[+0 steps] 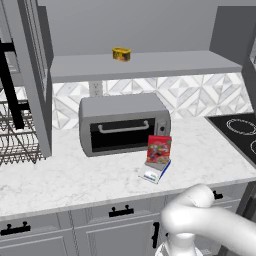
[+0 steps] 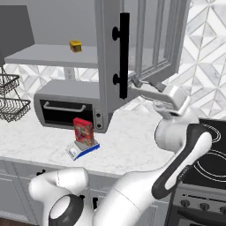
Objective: Pick the cereal and place it on the digital scale for weighing, and close the cabinet.
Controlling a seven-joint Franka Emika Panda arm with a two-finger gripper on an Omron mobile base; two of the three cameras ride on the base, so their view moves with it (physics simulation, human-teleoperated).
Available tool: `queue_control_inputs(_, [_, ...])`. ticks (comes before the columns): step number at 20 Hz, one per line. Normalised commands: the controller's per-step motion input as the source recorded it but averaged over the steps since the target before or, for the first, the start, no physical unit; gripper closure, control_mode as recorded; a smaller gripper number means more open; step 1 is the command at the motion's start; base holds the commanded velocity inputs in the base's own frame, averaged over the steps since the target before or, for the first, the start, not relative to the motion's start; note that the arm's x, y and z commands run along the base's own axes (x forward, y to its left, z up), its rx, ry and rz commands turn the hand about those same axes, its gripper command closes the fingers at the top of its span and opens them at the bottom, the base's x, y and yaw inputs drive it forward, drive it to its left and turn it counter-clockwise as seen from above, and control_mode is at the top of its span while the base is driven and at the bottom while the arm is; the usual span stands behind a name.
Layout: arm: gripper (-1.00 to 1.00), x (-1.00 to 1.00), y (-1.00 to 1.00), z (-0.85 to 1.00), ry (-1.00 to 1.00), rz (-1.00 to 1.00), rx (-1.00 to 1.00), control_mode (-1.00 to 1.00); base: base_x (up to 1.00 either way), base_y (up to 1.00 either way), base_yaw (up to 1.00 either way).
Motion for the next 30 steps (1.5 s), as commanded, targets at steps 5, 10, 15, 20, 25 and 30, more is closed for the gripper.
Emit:
queue_control_inputs(5, [-1.00,0.73,1.00,0.00,0.02,-0.37,-0.10,-1.00,0.00,0.00,0.00])
queue_control_inputs(10, [-1.00,1.00,1.00,0.00,0.10,-0.36,0.01,-1.00,0.00,0.00,0.00])
queue_control_inputs(15, [-1.00,0.90,0.80,0.00,0.09,-0.32,0.04,-1.00,0.00,0.00,0.00])
queue_control_inputs(20, [-1.00,0.96,0.67,-0.01,0.11,-0.28,-0.02,-1.00,0.00,0.00,0.00])
queue_control_inputs(25, [-1.00,1.00,0.72,-0.04,0.06,-0.11,0.00,-1.00,0.00,0.00,0.00])
queue_control_inputs(30, [-1.00,1.00,0.29,0.00,0.03,0.00,0.04,-1.00,0.00,0.00,0.00])
